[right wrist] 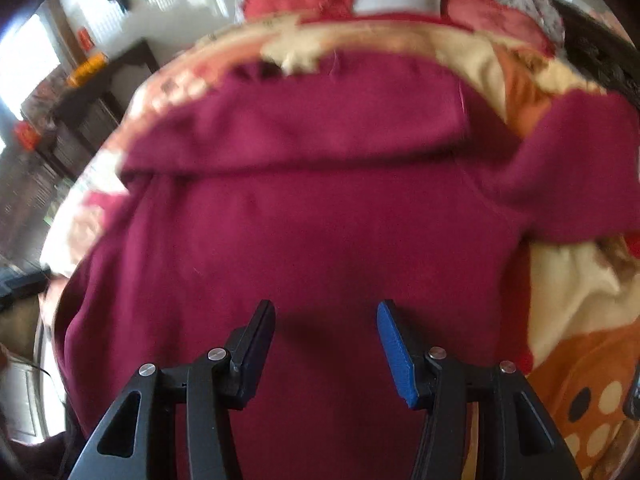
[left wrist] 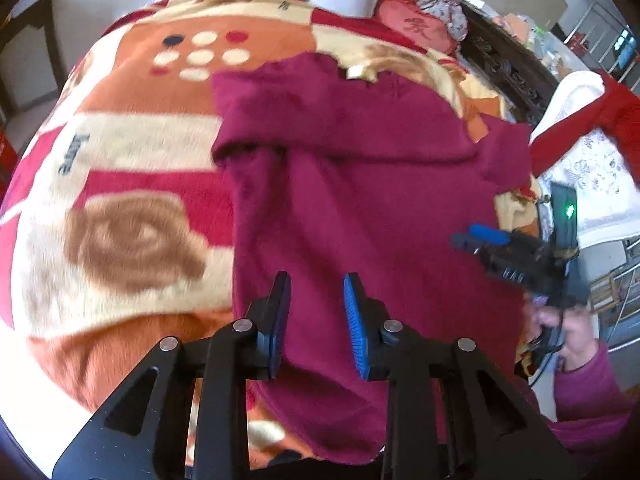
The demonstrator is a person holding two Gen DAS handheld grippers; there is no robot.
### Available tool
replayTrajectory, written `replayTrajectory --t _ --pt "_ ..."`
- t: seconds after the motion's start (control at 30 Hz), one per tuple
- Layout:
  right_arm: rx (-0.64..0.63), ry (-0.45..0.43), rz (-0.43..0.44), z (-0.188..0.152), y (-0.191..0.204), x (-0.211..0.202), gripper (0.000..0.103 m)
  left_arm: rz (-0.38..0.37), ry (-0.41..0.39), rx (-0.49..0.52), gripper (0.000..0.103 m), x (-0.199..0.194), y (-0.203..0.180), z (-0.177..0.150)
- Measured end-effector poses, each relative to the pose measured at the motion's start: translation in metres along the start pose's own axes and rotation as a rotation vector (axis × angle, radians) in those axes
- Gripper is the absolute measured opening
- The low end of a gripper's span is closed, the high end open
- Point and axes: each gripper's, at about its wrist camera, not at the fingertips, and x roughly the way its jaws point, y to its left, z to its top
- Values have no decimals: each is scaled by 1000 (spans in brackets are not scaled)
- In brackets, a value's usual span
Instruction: Fold small clothes
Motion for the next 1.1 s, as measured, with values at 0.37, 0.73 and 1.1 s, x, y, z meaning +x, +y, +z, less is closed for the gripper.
replayTrajectory --t 0.37,0.73,1.1 --pt "283 -189 -10 1 -105 -54 63 12 -67 0 55 21 -11 50" --pt "807 -329 99 -3 -268 -69 75 -2 -3 -4 55 105 -46 100" --pt "900 -593 309 26 -298 -75 34 35 33 -34 55 133 -47 120"
